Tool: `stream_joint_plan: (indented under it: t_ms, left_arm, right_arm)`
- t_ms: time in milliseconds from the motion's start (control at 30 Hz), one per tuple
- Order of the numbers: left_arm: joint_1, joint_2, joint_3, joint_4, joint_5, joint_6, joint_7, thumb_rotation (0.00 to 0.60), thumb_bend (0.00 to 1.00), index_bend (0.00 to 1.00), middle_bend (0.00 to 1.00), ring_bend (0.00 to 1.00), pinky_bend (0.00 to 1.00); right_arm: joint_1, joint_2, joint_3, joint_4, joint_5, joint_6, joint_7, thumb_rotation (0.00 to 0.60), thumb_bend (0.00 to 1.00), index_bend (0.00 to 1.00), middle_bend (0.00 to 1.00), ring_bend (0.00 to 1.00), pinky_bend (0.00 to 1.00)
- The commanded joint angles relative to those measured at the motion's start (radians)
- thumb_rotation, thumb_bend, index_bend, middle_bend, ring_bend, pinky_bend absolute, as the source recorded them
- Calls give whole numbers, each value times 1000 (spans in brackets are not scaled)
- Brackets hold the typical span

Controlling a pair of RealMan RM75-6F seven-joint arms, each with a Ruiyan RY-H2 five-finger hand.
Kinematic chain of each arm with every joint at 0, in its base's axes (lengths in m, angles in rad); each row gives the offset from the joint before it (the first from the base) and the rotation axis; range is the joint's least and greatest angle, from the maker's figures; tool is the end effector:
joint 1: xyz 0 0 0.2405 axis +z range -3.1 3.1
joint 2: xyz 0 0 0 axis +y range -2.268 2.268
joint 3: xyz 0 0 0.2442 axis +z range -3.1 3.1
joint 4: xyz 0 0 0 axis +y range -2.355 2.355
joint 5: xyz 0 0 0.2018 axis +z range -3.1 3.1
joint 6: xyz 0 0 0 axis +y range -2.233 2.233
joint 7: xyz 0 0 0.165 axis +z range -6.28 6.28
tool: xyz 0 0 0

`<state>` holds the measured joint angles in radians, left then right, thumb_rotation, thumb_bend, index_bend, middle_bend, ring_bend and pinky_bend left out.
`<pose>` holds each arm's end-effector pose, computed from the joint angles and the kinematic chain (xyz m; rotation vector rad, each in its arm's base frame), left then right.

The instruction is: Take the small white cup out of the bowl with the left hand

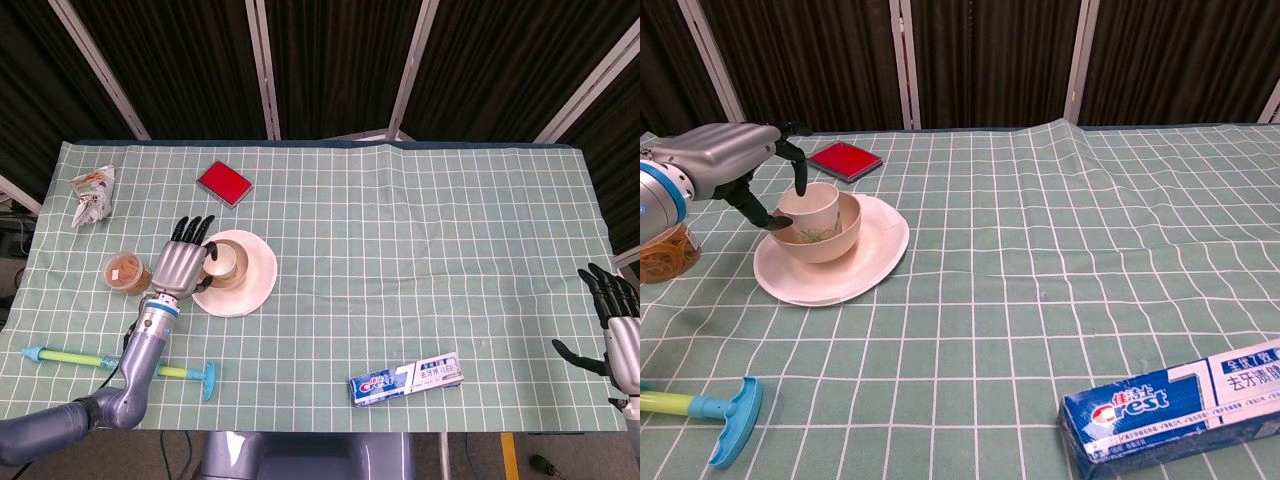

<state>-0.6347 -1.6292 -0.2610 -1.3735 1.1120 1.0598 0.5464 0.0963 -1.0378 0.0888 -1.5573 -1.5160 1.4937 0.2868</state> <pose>-0.1662 0.3620 -0.0025 -1.6888 -0.7944 -0.8221 -0.3026 -0.2127 0.1993 1.3206 -0.9648 1.0765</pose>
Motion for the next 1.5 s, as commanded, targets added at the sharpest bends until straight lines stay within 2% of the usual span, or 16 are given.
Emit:
stream_joint_plan:
  t_ms: [33, 333, 567, 700, 933, 1000, 1133, 1300, 1500]
  left_arm:
    - [-11, -14, 5, 13, -11, -4, 8, 600, 337, 517, 0, 0, 0]
    - [-30, -35, 15, 41, -50, -7, 25, 600, 400, 579, 0, 0, 0]
    - [-22, -21, 31, 23, -31, 16, 2, 600, 479, 624, 0, 0, 0]
    - [-15, -5, 42, 6, -17, 28, -9, 600, 491, 627, 0, 0, 0]
    - [37, 115, 80, -138, 61, 86, -66, 600, 491, 624, 0, 0, 0]
    - [72, 188, 119, -216, 106, 110, -85, 600, 491, 623, 0, 0, 0]
    - [109, 275, 172, -291, 148, 116, -104, 600, 491, 622, 0, 0, 0]
    - [149, 373, 233, -366, 164, 101, -134, 600, 493, 622, 0, 0, 0]
    - [159, 445, 273, -389, 135, 35, -158, 600, 491, 621, 0, 0, 0]
  right_arm:
    - [0, 1, 1, 0, 0, 1, 4, 600, 90, 11, 0, 0, 0]
    - [-2, 4, 2, 2, 0, 5, 16, 600, 89, 11, 0, 0, 0]
    - [-2, 2, 1, 2, -4, 5, 13, 600, 91, 11, 0, 0, 0]
    - [-2, 0, 0, 1, -8, 8, 10, 600, 91, 11, 0, 0, 0]
    - [-3, -1, 1, 2, -5, 8, 5, 600, 90, 11, 0, 0, 0]
    - [-4, -1, 0, 1, -7, 9, 2, 600, 91, 11, 0, 0, 0]
    - [-4, -2, -1, -2, -9, 11, -6, 600, 90, 11, 0, 0, 0]
    - [-4, -5, -3, -6, -12, 10, -18, 600, 90, 11, 0, 0, 0]
    - [-2, -9, -6, -9, -14, 6, -33, 600, 89, 11, 0, 0, 0]
